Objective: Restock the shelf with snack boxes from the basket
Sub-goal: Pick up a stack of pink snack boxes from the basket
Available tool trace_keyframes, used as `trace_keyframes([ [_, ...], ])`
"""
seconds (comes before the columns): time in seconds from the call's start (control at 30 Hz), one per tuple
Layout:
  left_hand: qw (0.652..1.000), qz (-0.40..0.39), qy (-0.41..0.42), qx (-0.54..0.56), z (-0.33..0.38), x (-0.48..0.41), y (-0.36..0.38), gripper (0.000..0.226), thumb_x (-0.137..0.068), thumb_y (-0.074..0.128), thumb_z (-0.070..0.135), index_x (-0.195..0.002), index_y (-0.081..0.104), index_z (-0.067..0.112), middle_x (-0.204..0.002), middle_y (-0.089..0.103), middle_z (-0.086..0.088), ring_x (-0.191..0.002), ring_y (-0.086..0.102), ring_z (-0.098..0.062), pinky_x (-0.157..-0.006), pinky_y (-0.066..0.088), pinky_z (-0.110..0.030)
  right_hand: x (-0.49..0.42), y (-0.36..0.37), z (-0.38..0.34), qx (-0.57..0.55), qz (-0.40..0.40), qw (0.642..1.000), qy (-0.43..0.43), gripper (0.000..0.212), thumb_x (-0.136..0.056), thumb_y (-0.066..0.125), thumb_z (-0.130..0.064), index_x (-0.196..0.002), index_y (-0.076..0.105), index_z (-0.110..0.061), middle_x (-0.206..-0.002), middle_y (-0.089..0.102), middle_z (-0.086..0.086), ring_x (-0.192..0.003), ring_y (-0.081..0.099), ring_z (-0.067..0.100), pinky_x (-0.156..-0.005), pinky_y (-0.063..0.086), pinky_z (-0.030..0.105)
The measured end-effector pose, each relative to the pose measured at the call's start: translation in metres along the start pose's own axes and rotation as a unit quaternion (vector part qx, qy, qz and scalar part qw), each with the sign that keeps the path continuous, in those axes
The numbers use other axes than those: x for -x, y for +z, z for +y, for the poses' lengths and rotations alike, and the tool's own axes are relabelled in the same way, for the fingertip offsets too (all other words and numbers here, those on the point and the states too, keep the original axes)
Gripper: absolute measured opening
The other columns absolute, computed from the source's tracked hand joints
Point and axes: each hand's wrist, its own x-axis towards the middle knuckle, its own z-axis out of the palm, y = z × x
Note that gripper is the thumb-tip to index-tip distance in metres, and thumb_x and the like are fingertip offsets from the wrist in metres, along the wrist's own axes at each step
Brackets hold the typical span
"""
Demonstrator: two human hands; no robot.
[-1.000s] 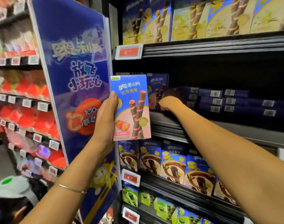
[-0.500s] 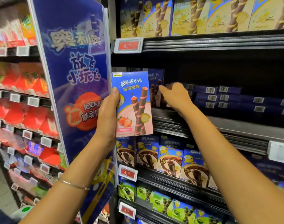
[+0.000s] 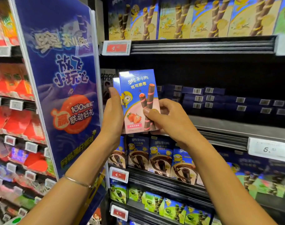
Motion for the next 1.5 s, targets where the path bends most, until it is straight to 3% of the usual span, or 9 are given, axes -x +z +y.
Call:
trace_keyframes([
  [0.1, 0.999, 0.010, 0.005, -0.031, -0.010, -0.006, -0.002, 0.064, -0.107, 0.043, 0.059, -0.121, 0.064, 0.001, -0.111, 0.079, -0.016, -0.099, 0.078, -0.037, -0.090, 0.061, -0.055, -0.004, -0.015, 0.001, -0.043, -0.020, 0.998, 0.039, 0.023, -0.094, 0.069, -0.020, -0.111, 0.065, -0.005, -0.084, 0.078, 0.000, -0.072, 0.075, 0.012, -0.062, 0.058, 0.025],
  [0.2, 0.998, 0.041, 0.030, -0.035, -0.021, -0.014, -0.009, 0.044, -0.105, 0.058, 0.052, -0.098, 0.061, 0.009, -0.094, 0.074, -0.012, -0.081, 0.073, -0.028, -0.073, 0.055, -0.044, -0.009, -0.037, 0.002, -0.048, -0.007, 0.998, 0.051, 0.022, -0.093, 0.069, -0.017, -0.112, 0.067, -0.006, -0.097, 0.078, 0.008, -0.085, 0.076, 0.022, -0.072, 0.060, 0.034],
  [0.43, 0.993, 0.088, 0.058, -0.043, -0.017, -0.019, -0.022, 0.040, -0.094, 0.064, 0.064, -0.084, 0.059, 0.026, -0.091, 0.068, -0.012, -0.082, 0.064, -0.026, -0.084, 0.056, -0.057, -0.043, -0.074, 0.017, 0.051, 0.125, 0.988, 0.079, 0.013, -0.092, 0.070, -0.008, -0.095, 0.060, -0.001, -0.059, 0.068, 0.001, -0.049, 0.064, 0.010, -0.042, 0.045, 0.015],
  [0.6, 0.995, 0.075, 0.057, -0.037, -0.014, -0.020, -0.020, 0.059, -0.078, 0.063, 0.076, -0.091, 0.061, 0.019, -0.093, 0.068, -0.017, -0.083, 0.064, -0.029, -0.090, 0.055, -0.067, -0.085, -0.067, 0.039, 0.233, 0.104, 0.959, 0.118, 0.032, -0.087, 0.073, -0.026, -0.098, 0.065, 0.003, -0.097, 0.070, 0.016, -0.089, 0.066, 0.032, -0.070, 0.048, 0.036],
  [0.77, 0.994, 0.083, 0.052, -0.041, -0.014, -0.021, -0.018, 0.047, -0.085, 0.064, 0.070, -0.087, 0.062, 0.024, -0.093, 0.071, -0.013, -0.084, 0.068, -0.031, -0.084, 0.057, -0.062, -0.114, -0.054, 0.042, 0.397, 0.060, 0.908, 0.118, 0.022, -0.098, 0.054, -0.021, -0.082, 0.056, -0.006, -0.098, 0.060, 0.018, -0.085, 0.051, 0.031, -0.072, 0.037, 0.031],
  [0.97, 0.994, 0.091, 0.047, -0.033, -0.015, -0.022, -0.017, 0.035, -0.102, 0.063, 0.053, -0.098, 0.063, 0.018, -0.108, 0.073, -0.024, -0.099, 0.073, -0.045, -0.091, 0.057, -0.066, -0.137, -0.045, 0.048, 0.450, -0.004, 0.878, 0.162, 0.038, -0.105, 0.037, -0.011, -0.130, 0.057, 0.010, -0.138, 0.055, 0.027, -0.123, 0.055, 0.037, -0.095, 0.043, 0.034],
  [1.1, 0.996, 0.082, 0.035, -0.025, -0.017, -0.024, -0.017, 0.032, -0.103, 0.063, 0.049, -0.092, 0.061, 0.020, -0.089, 0.072, -0.006, -0.081, 0.072, -0.023, -0.076, 0.058, -0.047, -0.146, -0.042, 0.050, 0.495, -0.020, 0.852, 0.168, 0.034, -0.103, 0.046, -0.008, -0.131, 0.057, 0.007, -0.138, 0.055, 0.023, -0.123, 0.055, 0.036, -0.099, 0.045, 0.034],
  [1.27, 0.997, 0.078, 0.023, -0.018, -0.017, -0.024, -0.017, 0.037, -0.104, 0.062, 0.050, -0.103, 0.063, 0.013, -0.101, 0.076, -0.019, -0.089, 0.077, -0.032, -0.081, 0.061, -0.052, -0.147, -0.040, 0.054, 0.497, -0.014, 0.853, 0.157, 0.034, -0.102, 0.048, -0.008, -0.132, 0.058, 0.005, -0.136, 0.057, 0.021, -0.122, 0.056, 0.034, -0.097, 0.046, 0.034],
  [1.5, 0.996, 0.081, 0.033, -0.004, -0.014, -0.025, -0.015, 0.041, -0.104, 0.058, 0.054, -0.107, 0.063, 0.014, -0.114, 0.074, -0.023, -0.106, 0.073, -0.045, -0.092, 0.058, -0.061, -0.127, -0.045, 0.038, 0.329, 0.065, 0.928, 0.164, 0.033, -0.102, 0.049, -0.022, -0.121, 0.062, 0.003, -0.130, 0.060, 0.023, -0.112, 0.057, 0.034, -0.087, 0.043, 0.037],
])
